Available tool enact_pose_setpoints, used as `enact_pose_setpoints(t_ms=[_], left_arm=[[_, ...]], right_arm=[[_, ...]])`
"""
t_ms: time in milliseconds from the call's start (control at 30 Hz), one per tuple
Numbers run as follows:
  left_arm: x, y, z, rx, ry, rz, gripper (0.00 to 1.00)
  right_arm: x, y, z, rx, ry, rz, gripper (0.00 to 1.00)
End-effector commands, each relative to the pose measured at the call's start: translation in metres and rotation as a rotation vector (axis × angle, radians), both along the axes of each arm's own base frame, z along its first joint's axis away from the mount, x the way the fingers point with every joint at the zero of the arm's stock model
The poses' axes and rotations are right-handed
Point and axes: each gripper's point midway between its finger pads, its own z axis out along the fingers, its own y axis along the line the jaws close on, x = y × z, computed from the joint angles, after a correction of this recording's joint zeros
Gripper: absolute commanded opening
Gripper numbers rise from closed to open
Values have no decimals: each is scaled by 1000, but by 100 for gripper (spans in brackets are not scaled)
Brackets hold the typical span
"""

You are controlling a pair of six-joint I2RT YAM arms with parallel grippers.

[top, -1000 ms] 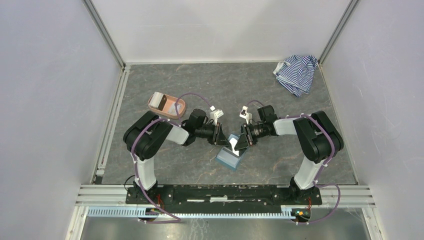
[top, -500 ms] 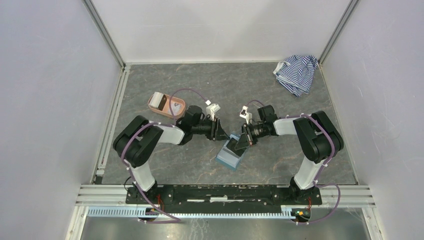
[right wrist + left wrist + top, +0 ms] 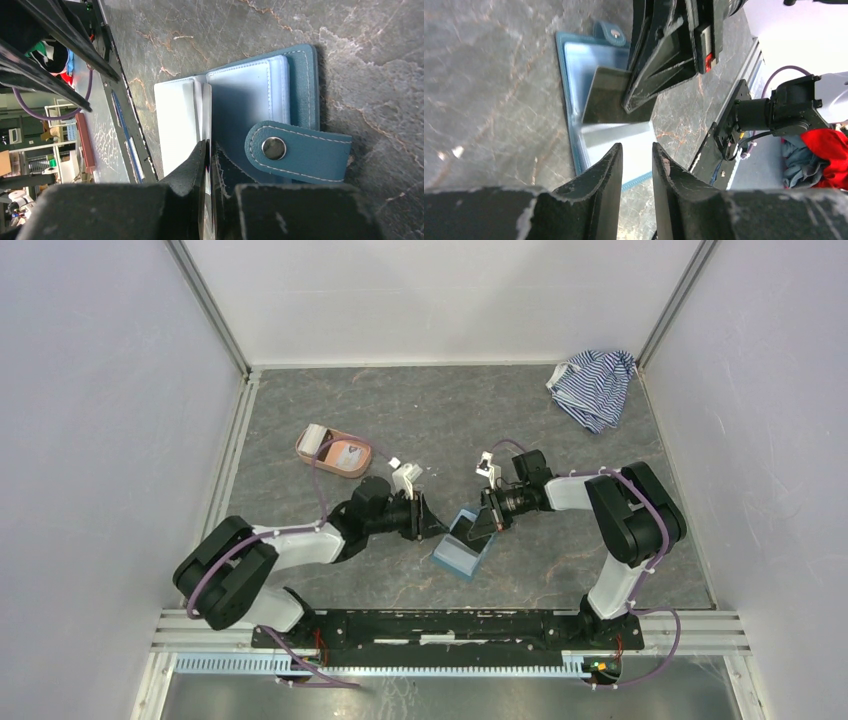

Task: Put the credit cards into the card holder
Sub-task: Insert the credit card into the card holder.

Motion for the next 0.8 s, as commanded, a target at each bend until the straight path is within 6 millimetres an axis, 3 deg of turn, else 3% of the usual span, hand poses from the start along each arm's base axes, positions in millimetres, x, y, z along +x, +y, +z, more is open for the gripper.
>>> enact_pose_setpoints(t_ms=[0, 400, 767], left_arm=[[-7, 1, 2, 1, 90, 156, 35], [-55, -4, -22, 15, 343, 373, 45], [-54, -2, -42, 22, 409, 501, 54]], right_arm=[[-1, 2, -10, -34, -35, 29, 10], [-8, 3, -17, -53, -27, 52, 9], [-11, 0, -20, -68, -47, 61, 7]])
